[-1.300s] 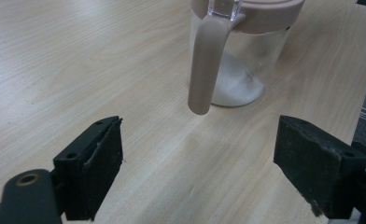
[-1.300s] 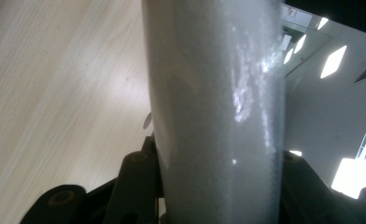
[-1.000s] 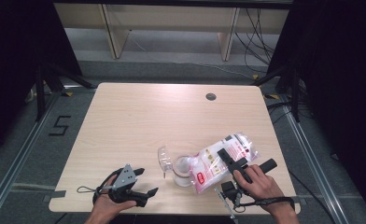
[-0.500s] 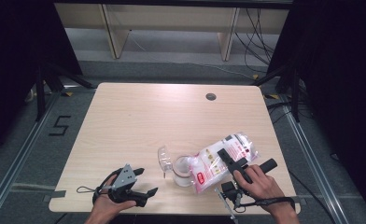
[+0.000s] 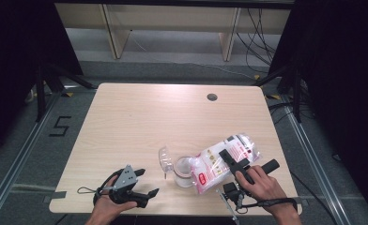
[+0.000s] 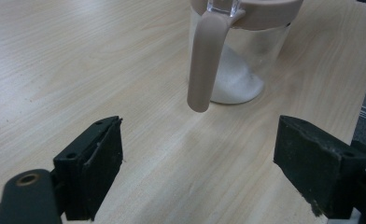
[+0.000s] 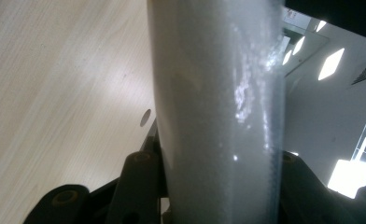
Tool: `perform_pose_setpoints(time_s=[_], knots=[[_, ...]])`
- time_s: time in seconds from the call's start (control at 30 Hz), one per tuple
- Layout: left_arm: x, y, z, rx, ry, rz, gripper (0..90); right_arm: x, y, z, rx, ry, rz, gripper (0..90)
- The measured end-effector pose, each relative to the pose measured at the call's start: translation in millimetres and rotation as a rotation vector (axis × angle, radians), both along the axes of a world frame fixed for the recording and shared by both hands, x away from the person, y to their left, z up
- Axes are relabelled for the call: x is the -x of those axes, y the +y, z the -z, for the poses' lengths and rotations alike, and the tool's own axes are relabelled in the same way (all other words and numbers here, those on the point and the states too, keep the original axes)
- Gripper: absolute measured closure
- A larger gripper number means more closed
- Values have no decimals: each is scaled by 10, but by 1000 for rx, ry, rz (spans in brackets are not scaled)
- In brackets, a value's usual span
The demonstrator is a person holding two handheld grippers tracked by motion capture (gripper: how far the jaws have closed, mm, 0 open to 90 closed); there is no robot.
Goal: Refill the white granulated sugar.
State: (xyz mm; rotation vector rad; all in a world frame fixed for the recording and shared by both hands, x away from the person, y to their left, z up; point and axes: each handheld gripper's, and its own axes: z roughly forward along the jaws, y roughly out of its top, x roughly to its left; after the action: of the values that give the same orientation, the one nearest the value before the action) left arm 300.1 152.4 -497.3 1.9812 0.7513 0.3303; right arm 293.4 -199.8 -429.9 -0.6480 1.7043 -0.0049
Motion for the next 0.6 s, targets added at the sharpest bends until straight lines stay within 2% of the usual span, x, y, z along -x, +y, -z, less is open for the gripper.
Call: perform_pose_setpoints(time_s=[0.1, 0.17, 0.23, 0.33, 0.6], knots=[[0, -12, 13, 14, -4, -12, 153, -4, 5, -11, 4, 0, -3, 679], [-7, 7, 5, -13, 0, 0, 153, -2, 7, -12, 4, -1, -2, 679], [-4, -9, 4, 10, 3, -4, 153, -2, 6, -11, 3, -2, -2, 679], [-1, -4, 7, 1, 0, -3, 153, 1, 5, -16, 3, -3, 0, 680], [-2, -10, 2, 13, 1, -7, 153, 14, 2, -48, 6, -6, 6, 681]])
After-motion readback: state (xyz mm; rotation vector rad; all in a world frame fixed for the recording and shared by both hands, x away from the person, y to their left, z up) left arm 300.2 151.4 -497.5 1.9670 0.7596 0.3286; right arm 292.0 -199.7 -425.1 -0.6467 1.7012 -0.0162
